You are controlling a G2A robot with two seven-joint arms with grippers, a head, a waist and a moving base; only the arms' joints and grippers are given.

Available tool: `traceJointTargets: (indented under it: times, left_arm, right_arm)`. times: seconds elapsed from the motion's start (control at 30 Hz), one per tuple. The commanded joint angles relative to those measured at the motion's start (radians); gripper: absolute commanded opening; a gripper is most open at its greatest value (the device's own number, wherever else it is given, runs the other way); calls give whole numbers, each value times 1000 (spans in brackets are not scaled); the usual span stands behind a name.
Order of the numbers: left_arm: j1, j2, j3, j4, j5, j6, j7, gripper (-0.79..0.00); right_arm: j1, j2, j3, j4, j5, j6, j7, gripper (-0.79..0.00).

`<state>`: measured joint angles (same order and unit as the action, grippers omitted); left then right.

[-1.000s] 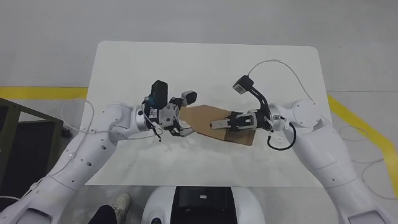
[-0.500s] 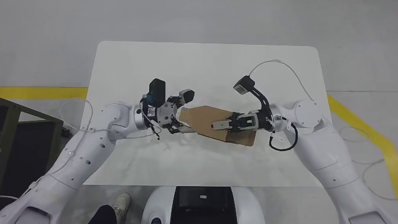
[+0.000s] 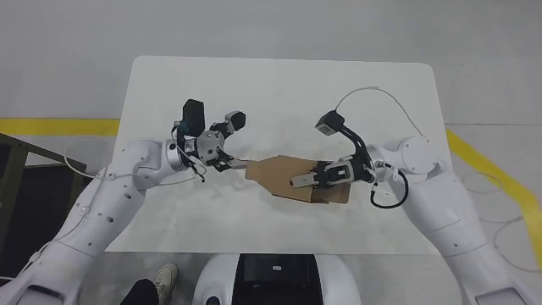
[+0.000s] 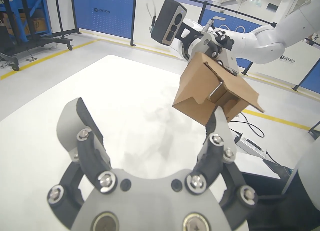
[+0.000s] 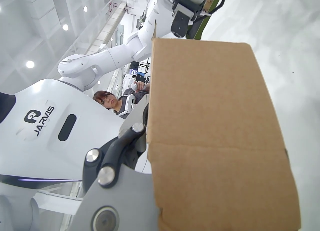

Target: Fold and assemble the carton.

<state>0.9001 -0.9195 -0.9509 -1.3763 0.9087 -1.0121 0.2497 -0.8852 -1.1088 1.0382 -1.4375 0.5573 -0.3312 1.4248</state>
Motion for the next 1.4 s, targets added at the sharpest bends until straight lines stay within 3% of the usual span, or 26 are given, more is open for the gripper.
traceJointTargets:
  times: [0.0,0.37,0.97,1.37]
  left_arm:
    - [-2,-4,-2,4,-3,3,-3,0]
    - [-30,-33,48,-2,-23,0,-30,0]
    - [-75,-45,109,15,-34,0,-35,0]
    - [-2,3,-22,47,-10,0,51,0]
  right_arm:
    - [1,-1,-8,-1,-4,1,-2,-785]
    - [11,-7,-29,-7,-7,0,-11,-785]
    - [6,-5,-25,-9,-5,-2,-15,-785]
    - [-2,4,7,14,-42,2,-47,-785]
